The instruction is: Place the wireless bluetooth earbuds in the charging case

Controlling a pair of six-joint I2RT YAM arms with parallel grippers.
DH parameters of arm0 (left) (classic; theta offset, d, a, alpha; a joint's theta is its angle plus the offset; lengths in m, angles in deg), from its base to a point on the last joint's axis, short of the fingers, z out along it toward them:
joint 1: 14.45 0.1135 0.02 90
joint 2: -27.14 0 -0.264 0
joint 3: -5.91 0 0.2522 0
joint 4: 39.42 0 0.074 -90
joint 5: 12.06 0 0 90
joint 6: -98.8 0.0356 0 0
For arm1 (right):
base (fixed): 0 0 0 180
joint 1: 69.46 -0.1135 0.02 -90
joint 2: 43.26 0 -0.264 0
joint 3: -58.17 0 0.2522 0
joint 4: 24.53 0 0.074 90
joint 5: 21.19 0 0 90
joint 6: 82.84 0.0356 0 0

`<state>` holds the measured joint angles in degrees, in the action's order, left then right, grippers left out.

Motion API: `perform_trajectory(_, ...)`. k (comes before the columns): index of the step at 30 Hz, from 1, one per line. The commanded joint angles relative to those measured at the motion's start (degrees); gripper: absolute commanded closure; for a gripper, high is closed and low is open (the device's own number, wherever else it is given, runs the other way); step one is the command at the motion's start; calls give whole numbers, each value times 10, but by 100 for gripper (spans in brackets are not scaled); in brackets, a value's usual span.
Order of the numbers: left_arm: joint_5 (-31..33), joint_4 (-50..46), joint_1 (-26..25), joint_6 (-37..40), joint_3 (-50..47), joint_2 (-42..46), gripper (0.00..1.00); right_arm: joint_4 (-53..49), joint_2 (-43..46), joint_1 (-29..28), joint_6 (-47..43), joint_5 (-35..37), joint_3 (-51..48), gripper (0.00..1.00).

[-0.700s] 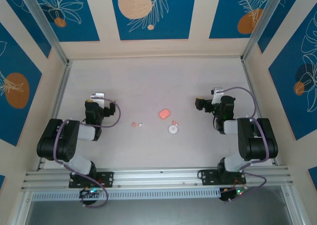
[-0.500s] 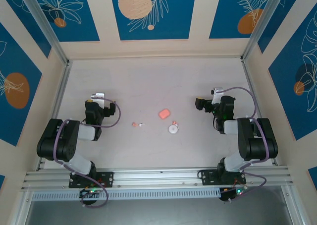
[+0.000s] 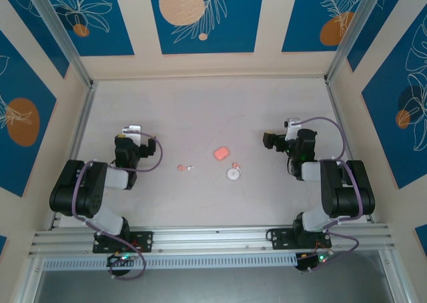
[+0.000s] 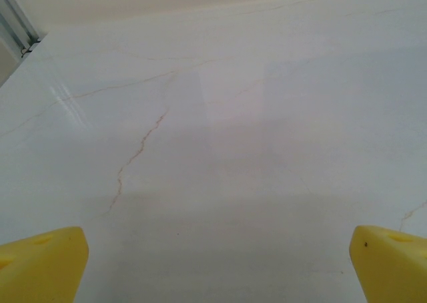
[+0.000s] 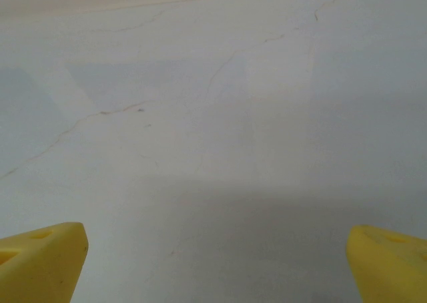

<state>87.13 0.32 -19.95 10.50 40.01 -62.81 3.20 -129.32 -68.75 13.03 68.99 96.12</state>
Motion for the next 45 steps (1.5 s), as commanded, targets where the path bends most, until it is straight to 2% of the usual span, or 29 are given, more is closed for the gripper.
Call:
perform_trajectory(1, -4, 3, 2, 8, 7, 13, 1, -91, 53, -10, -10, 21, 42, 1)
perform_trajectory(4, -1, -48, -13, 28, 16, 56, 5, -250, 99, -15, 18, 13, 101, 1)
perform_trajectory(7, 26, -159, -33, 38, 50, 116, 8, -401, 133, -21, 49, -30, 166, 1)
perform_trajectory(9, 32, -256, -44, 15, 85, 155, 9, -485, 148, -32, 66, -45, 205, 1)
perform_trajectory(13, -1, -439, -64, -24, 167, 196, 17, -646, 168, -67, 93, -17, 276, 1)
perform_trajectory(18, -18, -595, -141, -42, 243, 219, 22, -822, 187, -119, 128, 11, 357, 4)
perform_trajectory(22, -5, -705, -196, -77, 293, 219, 25, -884, 199, -169, 170, 11, 373, 11)
perform_trajectory(29, -54, -798, -246, -210, 314, 203, 32, -919, 174, -261, 272, -24, 375, 26)
perform_trajectory(32, -74, -812, -261, -254, 309, 192, 33, -934, 143, -307, 312, -33, 382, 28)
perform_trajectory(38, -94, -814, -264, -301, 284, 189, 33, -968, 55, -386, 338, 7, 402, 34)
perform_trajectory(45, -88, -817, -263, -311, 274, 188, 33, -986, -53, -414, 324, 40, 449, 34)
